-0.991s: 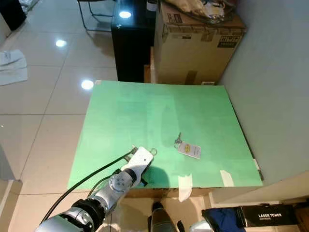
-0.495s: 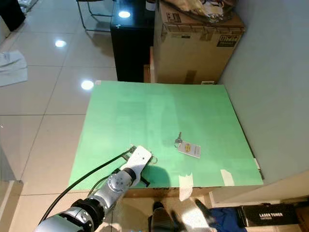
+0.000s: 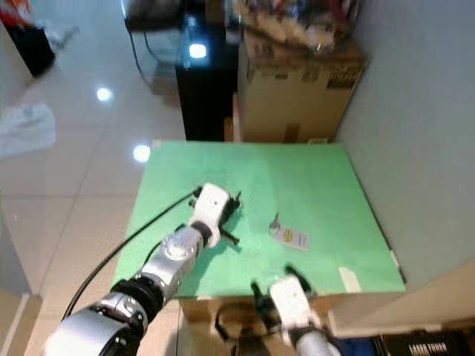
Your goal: Hang keys on a hook
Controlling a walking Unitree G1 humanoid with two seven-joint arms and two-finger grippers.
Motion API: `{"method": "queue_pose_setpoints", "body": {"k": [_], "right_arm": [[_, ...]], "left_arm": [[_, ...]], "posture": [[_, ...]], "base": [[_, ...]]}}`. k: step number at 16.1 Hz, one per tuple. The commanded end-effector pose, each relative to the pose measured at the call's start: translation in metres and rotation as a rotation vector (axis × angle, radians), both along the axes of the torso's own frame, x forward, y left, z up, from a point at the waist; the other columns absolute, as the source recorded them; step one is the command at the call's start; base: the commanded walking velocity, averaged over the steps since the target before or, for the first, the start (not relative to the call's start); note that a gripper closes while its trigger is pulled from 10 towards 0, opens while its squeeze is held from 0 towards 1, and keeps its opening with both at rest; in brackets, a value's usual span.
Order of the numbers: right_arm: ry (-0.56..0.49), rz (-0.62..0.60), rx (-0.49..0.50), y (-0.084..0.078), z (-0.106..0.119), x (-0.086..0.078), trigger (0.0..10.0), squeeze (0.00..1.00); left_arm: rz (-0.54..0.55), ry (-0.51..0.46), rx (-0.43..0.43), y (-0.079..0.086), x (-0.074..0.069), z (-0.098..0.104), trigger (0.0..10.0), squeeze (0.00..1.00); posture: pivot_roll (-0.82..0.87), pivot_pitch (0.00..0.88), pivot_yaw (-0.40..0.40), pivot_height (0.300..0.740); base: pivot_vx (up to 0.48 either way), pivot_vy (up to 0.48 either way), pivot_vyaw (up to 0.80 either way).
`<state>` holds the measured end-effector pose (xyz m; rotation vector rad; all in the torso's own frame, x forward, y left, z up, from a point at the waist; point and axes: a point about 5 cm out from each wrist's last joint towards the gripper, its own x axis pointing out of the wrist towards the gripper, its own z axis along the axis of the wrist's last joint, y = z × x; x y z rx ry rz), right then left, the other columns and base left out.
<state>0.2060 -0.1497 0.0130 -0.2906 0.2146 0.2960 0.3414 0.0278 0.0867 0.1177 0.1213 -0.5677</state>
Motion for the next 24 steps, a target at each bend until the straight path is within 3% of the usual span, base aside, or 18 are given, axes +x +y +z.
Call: {"method": "queue_pose_setpoints", "body": {"k": [1, 2, 3, 4, 5, 6, 7, 9, 11, 12, 13, 16, 18, 22, 24], "right_arm": [[0.0, -0.053, 0.05, -0.004, 0.009, 0.008, 10.0, 0.0], [-0.014, -0.085, 0.087, -0.005, 0.016, 0.017, 10.0, 0.0], [-0.044, -0.188, 0.191, -0.013, 0.032, 0.036, 10.0, 0.0], [-0.081, -0.216, 0.256, -0.021, 0.05, 0.05, 10.0, 0.0], [-0.102, -0.198, 0.239, -0.026, 0.058, 0.055, 10.0, 0.0], [-0.116, -0.106, 0.122, -0.033, 0.068, 0.06, 10.0, 0.86], [-0.056, 0.026, -0.024, -0.04, 0.07, 0.06, 10.0, 1.0], [-0.013, 0.126, -0.131, -0.055, 0.074, 0.059, 10.0, 1.0], [0.044, 0.239, -0.158, -0.06, 0.078, 0.054, 10.0, 1.0], [0.087, 0.322, -0.23, -0.062, 0.075, 0.049, 10.0, 0.98], [0.105, 0.377, -0.263, -0.062, 0.077, 0.046, 10.0, 0.0], [0.052, 0.446, -0.313, -0.062, 0.094, 0.05, 10.0, 0.0], [-0.042, 0.38, -0.326, -0.066, 0.108, 0.066, 10.0, 0.0], [-0.132, 0.379, -0.248, -0.057, 0.128, 0.076, 10.0, 0.0], [-0.136, 0.417, -0.131, -0.043, 0.136, 0.079, 10.0, 0.0]], "left_arm": [[0.028, 0.015, -0.076, 0.004, 0.007, 0.009, 0.0, 0.0], [0.042, 0.014, -0.108, 0.01, 0.01, 0.013, 0.0, 0.0], [0.043, -0.013, -0.16, 0.02, 0.015, 0.021, 0.0, 0.0], [0.025, -0.061, -0.147, 0.029, 0.018, 0.028, 0.0, 0.0], [0.021, -0.081, -0.136, 0.034, 0.02, 0.032, 0.0, 0.0], [0.011, -0.117, -0.102, 0.044, 0.023, 0.038, 0.0, 0.0], [0.006, -0.128, -0.061, 0.054, 0.027, 0.042, 0.0, 0.0], [-0.008, -0.136, -0.033, 0.064, 0.03, 0.046, 0.0, 0.0], [-0.069, -0.142, -0.03, 0.067, 0.028, 0.048, 0.0, 0.0], [-0.118, -0.149, -0.015, 0.069, 0.027, 0.05, 0.0, 0.0], [-0.148, -0.157, -0.005, 0.071, 0.027, 0.053, 0.0, 0.0], [-0.235, -0.185, 0.033, 0.074, 0.027, 0.062, 0.0, 0.0], [-0.254, -0.174, 0.049, 0.076, 0.027, 0.061, 0.0, 0.0], [-0.372, -0.126, -0.039, 0.062, 0.018, 0.057, 0.0, 0.0], [-0.454, -0.139, -0.039, 0.049, 0.01, 0.057, 0.0, 0.0]], "posture": [[-0.32, 0.024, 0.04, 0.74], [-0.31, 0.013, 0.047, 0.74], [-0.3, 0.01, 0.048, 0.74], [-0.29, 0.007, 0.053, 0.74], [-0.29, 0.007, 0.054, 0.74], [-0.29, 0.005, 0.056, 0.74], [-0.28, 0.004, 0.06, 0.74], [-0.28, 0.0, 0.058, 0.74], [-0.27, 0.0, 0.057, 0.74], [-0.27, 0.0, 0.055, 0.74], [-0.27, 0.0, 0.055, 0.74], [-0.26, 0.0, 0.058, 0.74], [-0.26, 0.0, 0.061, 0.74], [-0.27, 0.0, 0.057, 0.74], [-0.27, 0.003, 0.056, 0.74]], "base": [[0.0, 0.0, 0.0], [0.0, 0.0, 0.0], [0.0, 0.0, 0.0], [0.0, 0.0, 0.0], [0.0, 0.0, 0.0], [0.0, 0.0, 0.0], [0.0, 0.0, 0.0], [0.0, 0.0, 0.0], [0.0, 0.0, 0.0], [0.0, 0.0, 0.0], [0.0, 0.0, 0.0], [0.0, 0.0, 0.0], [0.0, 0.0, 0.0], [0.0, 0.0, 0.0], [0.0, 0.0, 0.0]]}}
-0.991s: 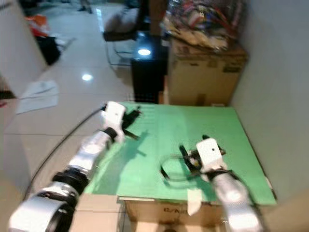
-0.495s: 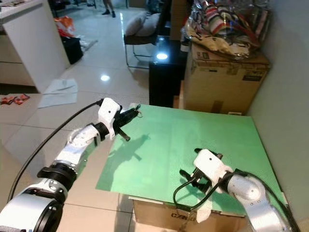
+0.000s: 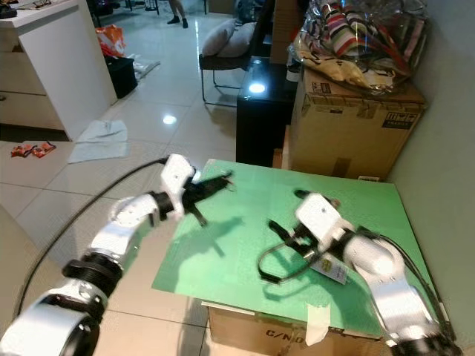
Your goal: Hang keys on a hook
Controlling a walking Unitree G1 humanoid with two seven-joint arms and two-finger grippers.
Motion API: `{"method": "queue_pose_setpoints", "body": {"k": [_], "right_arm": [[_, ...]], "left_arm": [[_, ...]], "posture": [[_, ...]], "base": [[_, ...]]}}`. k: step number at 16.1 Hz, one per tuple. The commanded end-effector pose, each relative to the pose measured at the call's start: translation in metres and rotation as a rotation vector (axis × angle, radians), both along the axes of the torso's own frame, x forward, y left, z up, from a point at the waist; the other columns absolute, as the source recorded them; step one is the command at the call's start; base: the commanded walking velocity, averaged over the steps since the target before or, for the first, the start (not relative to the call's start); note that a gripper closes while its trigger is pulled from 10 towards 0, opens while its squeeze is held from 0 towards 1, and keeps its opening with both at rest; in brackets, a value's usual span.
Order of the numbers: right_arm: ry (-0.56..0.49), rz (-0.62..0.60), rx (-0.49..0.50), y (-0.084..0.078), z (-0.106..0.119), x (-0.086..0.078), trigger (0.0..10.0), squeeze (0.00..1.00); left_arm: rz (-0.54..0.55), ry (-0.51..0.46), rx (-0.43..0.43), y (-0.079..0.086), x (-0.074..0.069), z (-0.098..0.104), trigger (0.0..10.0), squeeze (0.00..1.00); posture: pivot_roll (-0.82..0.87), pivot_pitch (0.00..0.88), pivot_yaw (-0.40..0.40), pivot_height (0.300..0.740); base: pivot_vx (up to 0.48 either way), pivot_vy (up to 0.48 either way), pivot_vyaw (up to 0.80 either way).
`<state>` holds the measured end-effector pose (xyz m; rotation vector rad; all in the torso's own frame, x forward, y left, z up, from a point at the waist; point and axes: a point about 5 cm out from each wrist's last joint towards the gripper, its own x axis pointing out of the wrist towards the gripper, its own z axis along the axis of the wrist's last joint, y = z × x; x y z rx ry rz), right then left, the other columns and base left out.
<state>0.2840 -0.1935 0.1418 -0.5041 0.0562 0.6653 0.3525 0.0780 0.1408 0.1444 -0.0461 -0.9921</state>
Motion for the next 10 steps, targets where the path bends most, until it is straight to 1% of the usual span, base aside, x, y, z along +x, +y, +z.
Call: {"method": "queue_pose_setpoints", "body": {"k": [1, 3, 5, 10], "right_arm": [[-0.002, 0.027, 0.062, 0.007, 0.009, 0.001, 10.0, 0.0], [-0.005, 0.033, 0.101, 0.015, 0.011, 0.003, 10.0, 0.0], [-0.005, 0.033, 0.104, 0.017, 0.012, 0.005, 10.0, 0.0], [0.022, 0.01, 0.155, 0.017, 0.012, 0.007, 10.0, 0.0]], "left_arm": [[-0.047, -0.008, -0.005, -0.006, -0.004, 0.003, 0.0, 0.0], [-0.09, -0.001, -0.011, -0.013, -0.009, 0.002, 0.0, 0.0], [-0.124, 0.009, 0.0, -0.02, -0.014, -0.003, 0.0, 0.0], [-0.138, 0.02, -0.002, -0.022, -0.017, -0.002, 0.0, 0.0]], "posture": [[-0.27, 0.005, 0.056, 0.74], [-0.27, 0.009, 0.053, 0.74], [-0.27, 0.011, 0.052, 0.74], [-0.27, 0.012, 0.052, 0.74]], "base": [[0.0, 0.0, 0.0], [0.0, 0.0, 0.0], [0.0, 0.0, 0.0], [0.0, 0.0, 0.0]]}}
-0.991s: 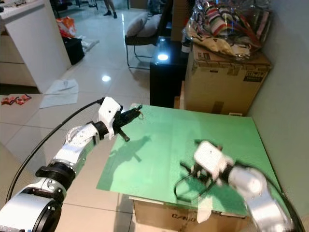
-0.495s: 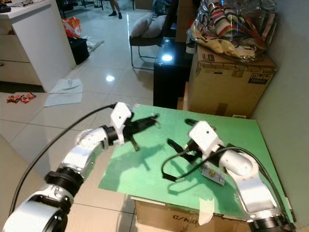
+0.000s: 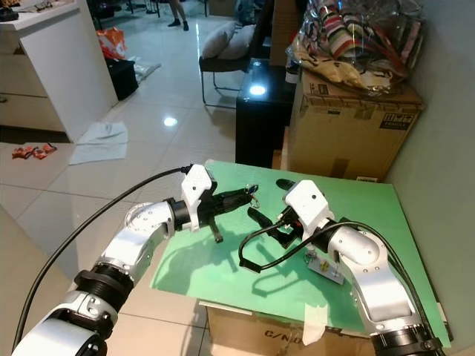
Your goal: Hang keys on a hook
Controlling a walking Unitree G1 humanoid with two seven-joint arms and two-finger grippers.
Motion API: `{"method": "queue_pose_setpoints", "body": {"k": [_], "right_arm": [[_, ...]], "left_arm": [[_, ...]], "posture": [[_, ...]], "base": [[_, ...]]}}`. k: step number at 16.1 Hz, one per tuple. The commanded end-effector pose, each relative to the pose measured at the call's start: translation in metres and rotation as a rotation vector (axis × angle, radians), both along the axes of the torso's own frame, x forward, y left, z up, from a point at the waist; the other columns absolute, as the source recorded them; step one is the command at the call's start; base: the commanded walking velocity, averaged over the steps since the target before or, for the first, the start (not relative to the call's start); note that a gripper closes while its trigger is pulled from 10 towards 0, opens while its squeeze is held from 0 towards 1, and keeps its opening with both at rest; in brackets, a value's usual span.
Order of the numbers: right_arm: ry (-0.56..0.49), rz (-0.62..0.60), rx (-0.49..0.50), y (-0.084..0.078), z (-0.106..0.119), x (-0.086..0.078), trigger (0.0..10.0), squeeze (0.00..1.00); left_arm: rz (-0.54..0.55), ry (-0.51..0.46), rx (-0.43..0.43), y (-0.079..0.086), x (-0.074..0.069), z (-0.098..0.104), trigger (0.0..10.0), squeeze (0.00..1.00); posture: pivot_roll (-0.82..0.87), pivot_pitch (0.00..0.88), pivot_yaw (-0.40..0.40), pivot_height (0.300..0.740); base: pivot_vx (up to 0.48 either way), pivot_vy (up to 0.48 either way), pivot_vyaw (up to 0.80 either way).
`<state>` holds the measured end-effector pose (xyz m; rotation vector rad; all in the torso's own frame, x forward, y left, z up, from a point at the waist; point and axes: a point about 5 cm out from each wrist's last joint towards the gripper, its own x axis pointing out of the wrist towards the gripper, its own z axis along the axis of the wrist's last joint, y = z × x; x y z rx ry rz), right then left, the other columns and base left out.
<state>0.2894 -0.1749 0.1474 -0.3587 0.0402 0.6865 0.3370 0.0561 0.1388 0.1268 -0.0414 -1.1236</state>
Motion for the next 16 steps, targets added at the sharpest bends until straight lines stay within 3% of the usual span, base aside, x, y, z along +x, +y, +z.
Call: {"method": "queue_pose_setpoints", "body": {"k": [1, 10, 16], "right_arm": [[0.0, -0.008, 0.025, -0.002, 0.005, 0.001, 10.0, 0.0], [0.095, -0.039, 0.155, 0.0, -0.001, 0.003, 10.0, 0.0], [0.161, -0.036, 0.145, 0.004, -0.009, 0.001, 10.0, 0.0]], "left_arm": [[-0.006, 0.002, 0.006, 0.0, -0.002, 0.0, 0.0, 0.0], [-0.003, 0.012, 0.0, -0.002, -0.004, 0.0, 0.0, 0.0], [-0.005, 0.022, -0.001, -0.003, -0.005, -0.002, 0.0, 0.0]], "posture": [[-0.27, 0.015, 0.05, 0.74], [-0.27, 0.025, 0.047, 0.74], [-0.27, 0.026, 0.044, 0.74]], "base": [[0.0, 0.0, 0.0], [0.0, 0.0, 0.0], [0.0, 0.0, 0.0]]}}
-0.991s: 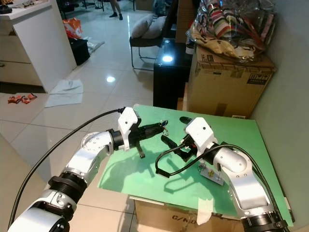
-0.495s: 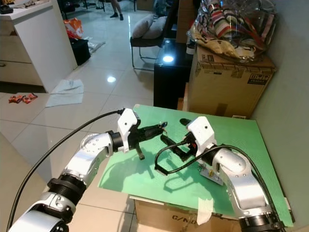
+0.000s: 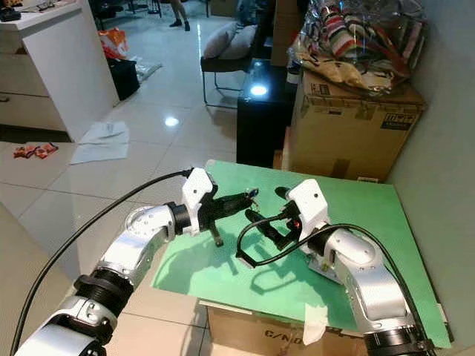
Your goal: Hang keys on a hook
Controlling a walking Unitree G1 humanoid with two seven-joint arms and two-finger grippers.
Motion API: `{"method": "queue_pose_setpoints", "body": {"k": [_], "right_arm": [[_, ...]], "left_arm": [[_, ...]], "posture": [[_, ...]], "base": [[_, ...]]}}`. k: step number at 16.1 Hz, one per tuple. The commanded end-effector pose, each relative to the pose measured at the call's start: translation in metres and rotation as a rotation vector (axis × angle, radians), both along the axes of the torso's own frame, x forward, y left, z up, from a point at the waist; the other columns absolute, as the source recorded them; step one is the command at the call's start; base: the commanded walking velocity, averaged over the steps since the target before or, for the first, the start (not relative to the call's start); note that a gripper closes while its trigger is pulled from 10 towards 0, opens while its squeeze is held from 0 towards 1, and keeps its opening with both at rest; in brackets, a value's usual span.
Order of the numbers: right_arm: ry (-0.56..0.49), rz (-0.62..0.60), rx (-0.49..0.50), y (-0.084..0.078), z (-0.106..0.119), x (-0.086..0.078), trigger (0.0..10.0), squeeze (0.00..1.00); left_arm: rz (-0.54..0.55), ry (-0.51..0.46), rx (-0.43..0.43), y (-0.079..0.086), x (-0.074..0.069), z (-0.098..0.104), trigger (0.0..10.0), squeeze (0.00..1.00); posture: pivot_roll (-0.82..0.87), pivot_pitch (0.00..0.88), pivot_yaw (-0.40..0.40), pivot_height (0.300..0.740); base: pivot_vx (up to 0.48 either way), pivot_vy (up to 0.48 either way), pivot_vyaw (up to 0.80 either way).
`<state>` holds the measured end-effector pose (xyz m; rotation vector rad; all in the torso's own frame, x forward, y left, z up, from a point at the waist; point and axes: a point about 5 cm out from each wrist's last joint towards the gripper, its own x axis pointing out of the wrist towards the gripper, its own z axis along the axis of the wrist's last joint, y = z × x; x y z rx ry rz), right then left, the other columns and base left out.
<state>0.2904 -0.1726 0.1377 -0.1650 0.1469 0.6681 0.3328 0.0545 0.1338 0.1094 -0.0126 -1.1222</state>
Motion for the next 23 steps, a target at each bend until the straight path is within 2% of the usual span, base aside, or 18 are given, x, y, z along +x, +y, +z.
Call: {"method": "queue_pose_setpoints", "body": {"k": [1, 5, 6, 7, 10, 23], "right_arm": [[0.005, 0.005, 0.006, 0.0022, 0.001, 0.0014, 10.0, 0.0], [0.036, -0.016, 0.038, 0.0009, 0.0012, 0.0041, 10.0, 0.0], [0.054, -0.022, 0.043, 0.0003, -0.0011, 0.0046, 3.9, 0.0], [0.067, -0.025, 0.046, 0.0004, -0.0027, 0.0049, 0.0, 0.0], [0.089, -0.024, 0.05, 0.0004, -0.0042, 0.0045, 0.0, 0.0], [0.055, -0.054, 0.043, -0.0016, -0.0012, 0.0079, 0.0, 0.0]], "left_arm": [[-0.009, -0.01, -0.003, -0.0023, -0.0012, 0.0031, 0.0, 0.0], [-0.012, -0.01, -0.006, -0.0038, -0.0019, 0.0035, 0.0, 0.0], [-0.013, -0.01, -0.008, -0.0042, -0.0022, 0.0036, 0.0, 0.0], [-0.014, -0.009, -0.008, -0.0046, -0.0022, 0.0035, 0.0, 0.0], [-0.012, -0.006, -0.008, -0.0049, -0.0017, 0.0037, 0.0, 0.0], [-0.017, 0.0, -0.003, -0.0049, -0.0034, 0.0021, 0.0, 0.0]], "posture": [[-0.27, 0.027, 0.043, 0.74], [-0.27, 0.028, 0.04, 0.74], [-0.27, 0.029, 0.04, 0.74], [-0.27, 0.03, 0.04, 0.74], [-0.27, 0.03, 0.04, 0.74], [-0.27, 0.032, 0.037, 0.74]], "base": [[0.0, 0.0, 0.0], [0.0, 0.0, 0.0], [0.0, 0.0, 0.0], [0.0, 0.0, 0.0], [0.0, 0.0, 0.0], [0.0, 0.0, 0.0]]}}
